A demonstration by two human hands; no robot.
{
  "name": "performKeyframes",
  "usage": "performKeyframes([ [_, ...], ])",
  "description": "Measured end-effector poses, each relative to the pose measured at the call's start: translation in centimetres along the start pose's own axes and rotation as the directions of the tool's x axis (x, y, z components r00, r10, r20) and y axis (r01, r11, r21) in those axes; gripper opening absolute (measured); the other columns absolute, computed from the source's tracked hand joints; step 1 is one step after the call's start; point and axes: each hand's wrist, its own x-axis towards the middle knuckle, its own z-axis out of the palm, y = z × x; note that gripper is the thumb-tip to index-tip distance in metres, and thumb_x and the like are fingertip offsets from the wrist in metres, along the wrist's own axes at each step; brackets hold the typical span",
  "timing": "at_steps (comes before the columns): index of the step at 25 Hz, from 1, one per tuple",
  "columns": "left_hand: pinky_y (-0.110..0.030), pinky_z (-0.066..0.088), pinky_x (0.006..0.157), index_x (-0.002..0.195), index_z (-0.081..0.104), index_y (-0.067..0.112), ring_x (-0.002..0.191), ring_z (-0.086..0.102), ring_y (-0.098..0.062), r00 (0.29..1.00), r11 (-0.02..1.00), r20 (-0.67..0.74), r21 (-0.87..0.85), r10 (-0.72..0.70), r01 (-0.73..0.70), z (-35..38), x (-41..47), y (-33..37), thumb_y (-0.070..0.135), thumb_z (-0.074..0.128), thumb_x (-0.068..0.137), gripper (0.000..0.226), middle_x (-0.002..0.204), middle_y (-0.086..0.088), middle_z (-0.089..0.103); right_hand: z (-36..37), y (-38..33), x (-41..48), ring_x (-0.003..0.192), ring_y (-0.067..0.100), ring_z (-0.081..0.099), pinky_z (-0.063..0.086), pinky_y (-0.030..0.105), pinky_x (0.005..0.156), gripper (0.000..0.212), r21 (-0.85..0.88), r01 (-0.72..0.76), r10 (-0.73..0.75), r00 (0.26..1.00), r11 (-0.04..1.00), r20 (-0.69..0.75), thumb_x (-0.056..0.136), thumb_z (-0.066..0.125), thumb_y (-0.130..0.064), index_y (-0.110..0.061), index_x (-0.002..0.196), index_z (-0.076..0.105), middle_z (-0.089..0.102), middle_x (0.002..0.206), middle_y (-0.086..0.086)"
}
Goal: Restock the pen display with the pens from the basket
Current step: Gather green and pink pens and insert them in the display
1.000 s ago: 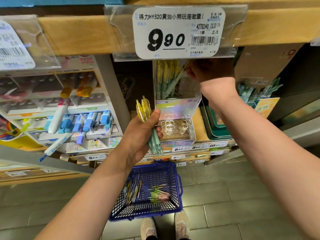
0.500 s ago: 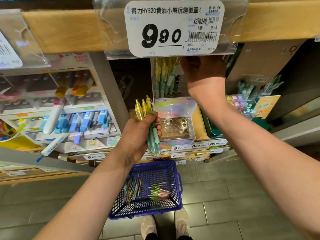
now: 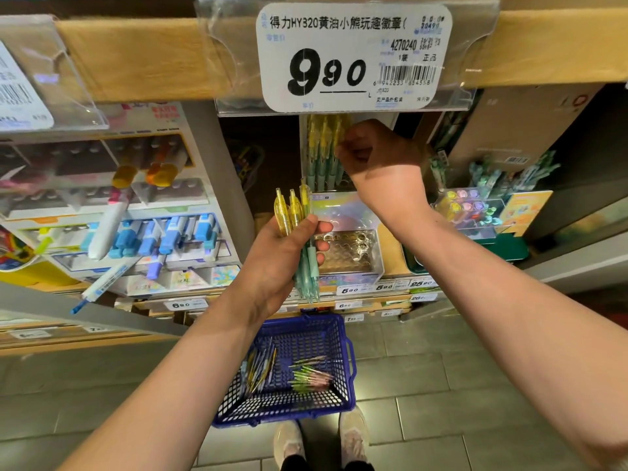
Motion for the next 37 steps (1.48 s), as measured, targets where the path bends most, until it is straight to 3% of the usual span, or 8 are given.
performKeyframes([
  [5, -0.028, 0.054, 0.064, 0.117, 0.059, 0.005, 0.069, 0.062, -0.014, 0.997, 0.999, 0.055, -0.024, 0.050, -0.049, 0.7, -0.2, 0.5, 0.017, 0.055, 0.104, 0.017, 0.089, -0.003, 0.074, -0.8, -1.0, -2.4, 0.067, -0.002, 0.062, 0.044, 0.006, 0.062, 0.018, 0.065, -0.239, 0.237, 0.971, 0.969, 0.046, 0.088, 0.075, -0.031, -0.014, 0.090, 0.070, 0.069, 0.077, -0.010],
  [10, -0.029, 0.053, 0.066, 0.125, 0.062, 0.010, 0.075, 0.061, -0.015, 0.989, 0.997, 0.127, 0.019, 0.076, -0.079, 1.1, -0.1, 0.6, 0.020, 0.055, 0.105, 0.023, 0.092, -0.005, 0.069, -1.8, -2.1, -5.2, 0.057, 0.007, 0.064, 0.054, 0.021, 0.065, 0.015, 0.322, -0.568, 0.329, 0.757, 0.757, 0.564, 0.090, 0.073, -0.034, -0.019, 0.089, 0.077, 0.073, 0.070, -0.006],
  [15, -0.030, 0.060, 0.071, 0.118, 0.064, 0.011, 0.077, 0.070, -0.016, 0.997, 0.998, 0.080, -0.060, -0.005, 0.010, 1.1, -0.1, 0.2, 0.026, 0.056, 0.104, 0.022, 0.096, -0.005, 0.077, -3.0, -1.4, -3.7, 0.071, 0.013, 0.067, 0.061, 0.035, 0.084, 0.009, 0.440, -0.613, 0.441, 0.784, 0.656, 0.436, 0.091, 0.073, -0.018, -0.010, 0.090, 0.077, 0.074, 0.076, 0.002],
  [19, -0.031, 0.057, 0.064, 0.113, 0.063, 0.009, 0.069, 0.067, -0.017, 0.998, 0.992, 0.025, -0.112, -0.050, 0.052, 1.2, 0.0, 0.1, 0.022, 0.061, 0.102, 0.017, 0.084, -0.003, 0.068, -5.4, -1.0, -0.6, 0.060, 0.004, 0.067, 0.056, 0.018, 0.061, 0.011, 0.538, -0.443, 0.391, 0.895, 0.717, 0.217, 0.094, 0.067, -0.010, -0.012, 0.084, 0.072, 0.072, 0.066, -0.008],
  [23, -0.027, 0.046, 0.051, 0.115, 0.060, 0.008, 0.059, 0.055, -0.015, 0.998, 0.991, -0.001, -0.115, -0.064, 0.064, 1.5, 0.0, 0.2, 0.010, 0.058, 0.101, 0.014, 0.076, -0.001, 0.055, -5.8, -0.5, 1.7, 0.086, 0.020, 0.073, 0.058, 0.037, 0.085, 0.014, 0.327, -0.277, 0.270, 0.960, 0.903, 0.068, 0.092, 0.066, -0.020, -0.024, 0.078, 0.068, 0.076, 0.090, 0.006],
  [27, -0.024, 0.043, 0.047, 0.129, 0.059, 0.000, 0.058, 0.052, -0.012, 0.997, 0.995, -0.019, -0.073, -0.076, 0.074, 1.5, 0.0, 0.1, 0.009, 0.056, 0.102, 0.028, 0.086, -0.003, 0.056, -4.2, -0.4, 1.9, 0.068, -0.024, 0.054, 0.035, -0.003, 0.067, 0.013, -0.014, -0.112, 0.113, 0.992, 0.994, 0.061, 0.094, 0.063, -0.028, -0.022, 0.092, 0.075, 0.067, 0.082, -0.014],
  [32, -0.027, 0.051, 0.055, 0.132, 0.057, -0.004, 0.063, 0.056, -0.013, 0.996, 0.994, 0.044, -0.075, -0.079, 0.083, 1.5, 0.0, 0.1, 0.009, 0.058, 0.102, 0.032, 0.079, -0.003, 0.056, -2.7, -0.6, 1.5, 0.095, 0.018, 0.069, 0.045, 0.016, 0.082, 0.025, -0.174, 0.020, 0.020, 0.974, 0.984, 0.228, 0.098, 0.062, -0.029, -0.011, 0.110, 0.074, 0.076, 0.107, 0.007],
  [37, -0.027, 0.055, 0.057, 0.131, 0.055, -0.006, 0.066, 0.062, -0.014, 0.995, 0.990, 0.034, -0.101, -0.091, 0.094, 1.5, 0.0, -0.2, 0.008, 0.060, 0.101, 0.033, 0.076, -0.002, 0.060, -2.3, -0.4, 1.4, 0.095, 0.023, 0.068, 0.024, 0.012, 0.065, 0.027, -0.290, 0.019, 0.063, 0.960, 0.957, 0.271, 0.100, 0.058, -0.036, -0.017, 0.109, 0.075, 0.076, 0.105, 0.004],
])
